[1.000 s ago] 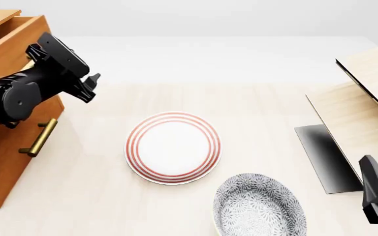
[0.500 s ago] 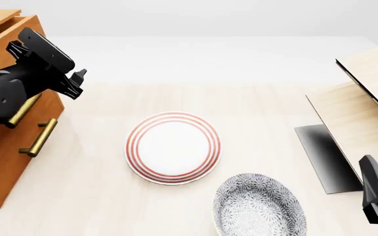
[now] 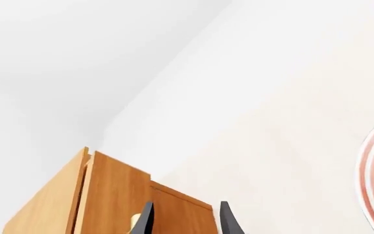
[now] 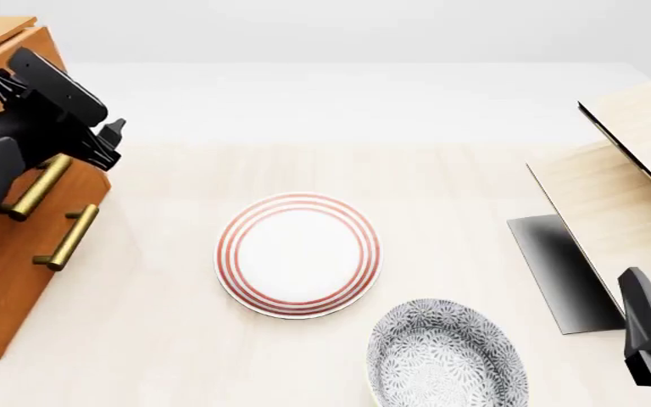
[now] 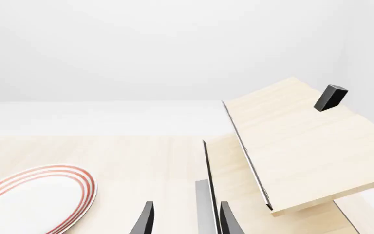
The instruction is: Close the top drawer of the cabinet.
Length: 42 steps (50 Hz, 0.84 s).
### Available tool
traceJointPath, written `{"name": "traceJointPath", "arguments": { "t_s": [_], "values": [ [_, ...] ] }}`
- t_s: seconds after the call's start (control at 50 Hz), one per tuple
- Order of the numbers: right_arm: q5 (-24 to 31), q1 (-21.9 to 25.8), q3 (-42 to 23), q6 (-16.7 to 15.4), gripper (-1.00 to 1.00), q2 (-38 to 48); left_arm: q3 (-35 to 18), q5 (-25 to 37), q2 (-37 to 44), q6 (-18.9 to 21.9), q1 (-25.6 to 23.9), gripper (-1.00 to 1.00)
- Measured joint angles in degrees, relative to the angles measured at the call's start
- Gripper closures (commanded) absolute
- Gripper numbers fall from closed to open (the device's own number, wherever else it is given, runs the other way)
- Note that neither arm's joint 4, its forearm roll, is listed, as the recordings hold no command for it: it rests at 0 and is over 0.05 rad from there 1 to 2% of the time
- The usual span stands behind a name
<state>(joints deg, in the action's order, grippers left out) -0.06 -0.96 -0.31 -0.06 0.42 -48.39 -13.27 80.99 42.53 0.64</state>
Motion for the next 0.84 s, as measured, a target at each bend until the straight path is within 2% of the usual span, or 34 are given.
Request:
{"name": "traceJointPath", "arguments": {
  "t_s": [0.4,0.78,0.84],
  "values": [
    [0.0,0.0,0.0,0.0,-1.0,0.0,0.31,-0.22,-0.04,1.06,4.39,-1.0],
    [0.0,0.0,0.0,0.0,-1.0,0.0,0.58,0.1,-1.22,-0.05,5.18,-1.0],
    [0.0,0.0,0.0,0.0,-1.0,0.0,1.51,0.15,-3.21,-0.99,3.47,-1.0]
  ]
}}
